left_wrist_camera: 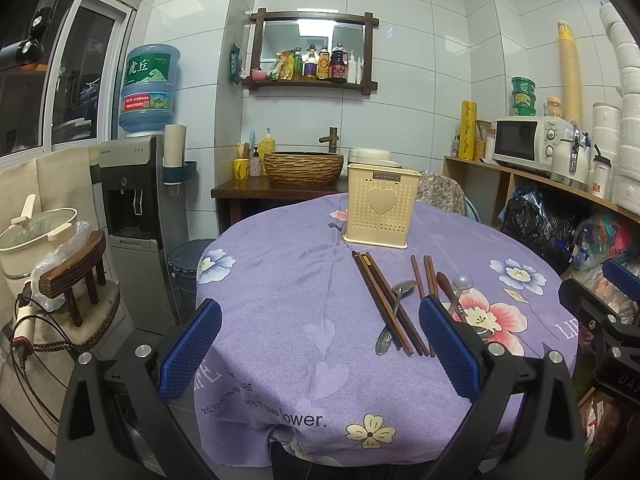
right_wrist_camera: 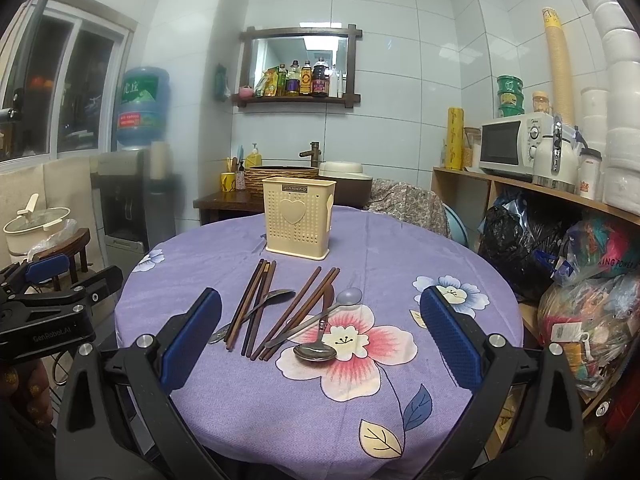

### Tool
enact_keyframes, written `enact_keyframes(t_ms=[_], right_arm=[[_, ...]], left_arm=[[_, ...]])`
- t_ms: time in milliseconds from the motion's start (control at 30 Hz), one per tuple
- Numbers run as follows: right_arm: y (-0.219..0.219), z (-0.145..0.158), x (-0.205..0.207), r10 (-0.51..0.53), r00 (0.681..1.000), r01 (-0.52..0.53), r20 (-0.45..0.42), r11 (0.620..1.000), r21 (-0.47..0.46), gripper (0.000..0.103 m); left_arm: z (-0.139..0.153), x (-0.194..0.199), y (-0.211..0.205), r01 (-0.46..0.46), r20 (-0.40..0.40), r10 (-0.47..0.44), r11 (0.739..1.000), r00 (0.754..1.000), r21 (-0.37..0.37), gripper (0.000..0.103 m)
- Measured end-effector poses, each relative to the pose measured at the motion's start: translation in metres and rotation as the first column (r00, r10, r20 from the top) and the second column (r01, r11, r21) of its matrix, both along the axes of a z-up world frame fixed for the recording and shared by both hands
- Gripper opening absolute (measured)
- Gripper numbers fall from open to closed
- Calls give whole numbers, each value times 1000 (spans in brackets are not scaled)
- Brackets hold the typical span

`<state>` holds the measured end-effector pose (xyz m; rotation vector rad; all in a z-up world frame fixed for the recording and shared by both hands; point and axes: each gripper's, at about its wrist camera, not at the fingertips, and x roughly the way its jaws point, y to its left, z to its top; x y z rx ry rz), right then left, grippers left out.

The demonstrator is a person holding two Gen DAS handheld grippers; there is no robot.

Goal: Organize utensils

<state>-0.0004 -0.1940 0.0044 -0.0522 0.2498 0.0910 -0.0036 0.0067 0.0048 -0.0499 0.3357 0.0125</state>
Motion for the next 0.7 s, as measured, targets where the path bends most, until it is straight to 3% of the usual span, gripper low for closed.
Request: enact_keyframes(t_ms=[700], right_arm=[[2, -1, -1, 2, 1000, -2, -4, 1000, -2, 98]], left_arm=[[-4, 1, 4, -6, -1, 6, 1000, 1000, 0, 98]])
